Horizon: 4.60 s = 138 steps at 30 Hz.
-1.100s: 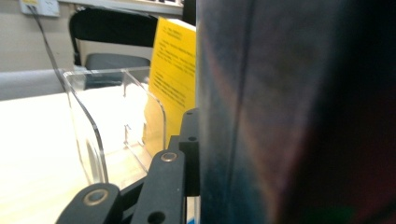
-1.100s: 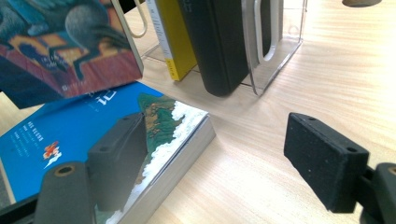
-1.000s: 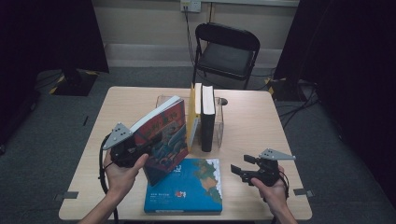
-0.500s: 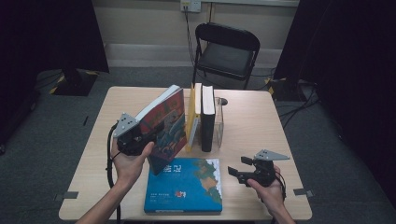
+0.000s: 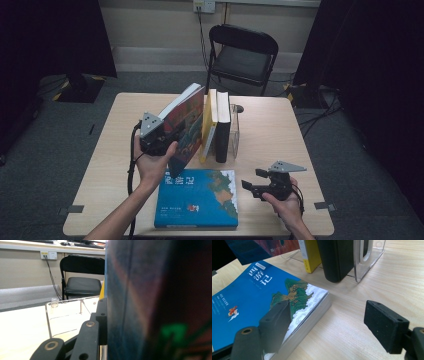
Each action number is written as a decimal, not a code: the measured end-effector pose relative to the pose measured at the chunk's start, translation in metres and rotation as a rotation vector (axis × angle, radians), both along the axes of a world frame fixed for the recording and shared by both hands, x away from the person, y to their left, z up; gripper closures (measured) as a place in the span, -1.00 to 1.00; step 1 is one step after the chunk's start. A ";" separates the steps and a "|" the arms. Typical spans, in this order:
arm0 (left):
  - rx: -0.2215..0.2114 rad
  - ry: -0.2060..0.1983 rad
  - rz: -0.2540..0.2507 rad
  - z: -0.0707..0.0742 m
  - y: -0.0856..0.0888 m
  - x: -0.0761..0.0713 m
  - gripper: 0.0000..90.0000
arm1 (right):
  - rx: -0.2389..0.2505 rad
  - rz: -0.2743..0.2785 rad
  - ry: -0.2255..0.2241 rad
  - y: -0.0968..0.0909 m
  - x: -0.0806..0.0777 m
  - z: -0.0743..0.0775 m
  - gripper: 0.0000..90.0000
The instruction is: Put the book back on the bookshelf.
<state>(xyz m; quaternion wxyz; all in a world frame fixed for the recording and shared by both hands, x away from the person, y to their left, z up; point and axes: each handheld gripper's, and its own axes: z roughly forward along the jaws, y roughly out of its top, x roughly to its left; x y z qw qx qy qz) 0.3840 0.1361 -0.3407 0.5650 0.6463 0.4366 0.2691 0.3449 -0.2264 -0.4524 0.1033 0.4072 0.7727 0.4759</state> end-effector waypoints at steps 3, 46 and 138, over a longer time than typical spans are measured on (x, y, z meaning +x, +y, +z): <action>0.001 -0.008 0.016 0.001 -0.007 0.005 0.66 | 0.000 -0.002 0.002 -0.001 0.001 0.000 -0.52; 0.034 -0.067 0.134 -0.053 -0.052 0.056 0.66 | -0.012 0.026 0.023 -0.001 -0.001 -0.007 -0.49; 0.284 0.644 0.087 0.075 -0.054 0.131 0.31 | -0.295 0.017 -0.024 -0.001 0.024 -0.047 -0.71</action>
